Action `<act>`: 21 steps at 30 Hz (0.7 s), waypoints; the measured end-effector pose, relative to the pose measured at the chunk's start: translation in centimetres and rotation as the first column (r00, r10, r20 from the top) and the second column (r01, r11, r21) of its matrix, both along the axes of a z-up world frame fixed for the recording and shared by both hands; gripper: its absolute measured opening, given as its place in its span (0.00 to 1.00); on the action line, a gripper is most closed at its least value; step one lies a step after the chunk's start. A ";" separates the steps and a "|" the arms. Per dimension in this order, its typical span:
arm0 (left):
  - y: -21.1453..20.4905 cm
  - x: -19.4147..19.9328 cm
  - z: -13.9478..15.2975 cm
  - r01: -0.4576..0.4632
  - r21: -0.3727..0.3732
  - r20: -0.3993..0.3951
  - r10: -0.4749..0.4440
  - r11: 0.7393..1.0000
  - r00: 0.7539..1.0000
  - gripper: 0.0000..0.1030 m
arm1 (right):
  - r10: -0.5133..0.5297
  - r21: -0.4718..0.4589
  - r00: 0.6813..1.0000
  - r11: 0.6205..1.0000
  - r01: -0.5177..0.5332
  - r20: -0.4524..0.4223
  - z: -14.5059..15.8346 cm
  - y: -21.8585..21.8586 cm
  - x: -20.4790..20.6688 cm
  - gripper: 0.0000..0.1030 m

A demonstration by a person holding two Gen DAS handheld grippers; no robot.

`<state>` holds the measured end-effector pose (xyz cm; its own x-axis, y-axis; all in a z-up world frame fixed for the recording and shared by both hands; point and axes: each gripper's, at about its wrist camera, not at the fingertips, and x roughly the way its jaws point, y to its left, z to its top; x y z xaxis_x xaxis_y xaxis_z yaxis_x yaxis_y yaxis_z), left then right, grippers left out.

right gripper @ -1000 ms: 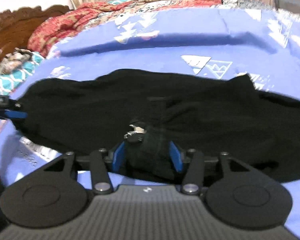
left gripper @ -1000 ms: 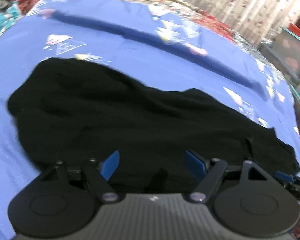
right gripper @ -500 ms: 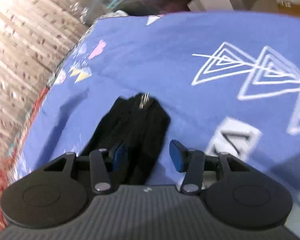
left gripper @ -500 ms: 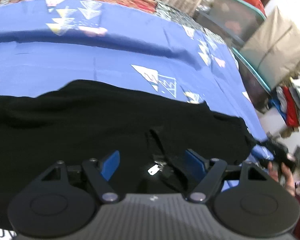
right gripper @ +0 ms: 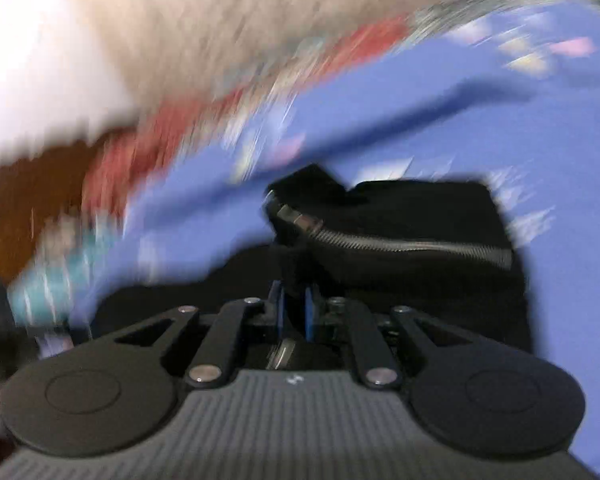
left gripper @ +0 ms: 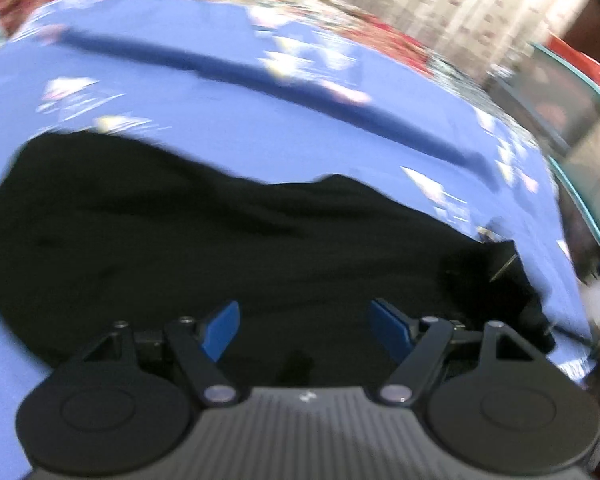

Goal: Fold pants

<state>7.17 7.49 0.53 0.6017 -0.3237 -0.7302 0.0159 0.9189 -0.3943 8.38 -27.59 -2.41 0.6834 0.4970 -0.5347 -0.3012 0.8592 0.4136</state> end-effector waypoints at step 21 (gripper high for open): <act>16.1 -4.9 -2.8 -0.341 -0.164 0.014 0.348 0.926 0.938 0.92 | -0.272 -0.170 0.962 0.949 0.266 -0.015 -1.2 8.1 -2.9 0.55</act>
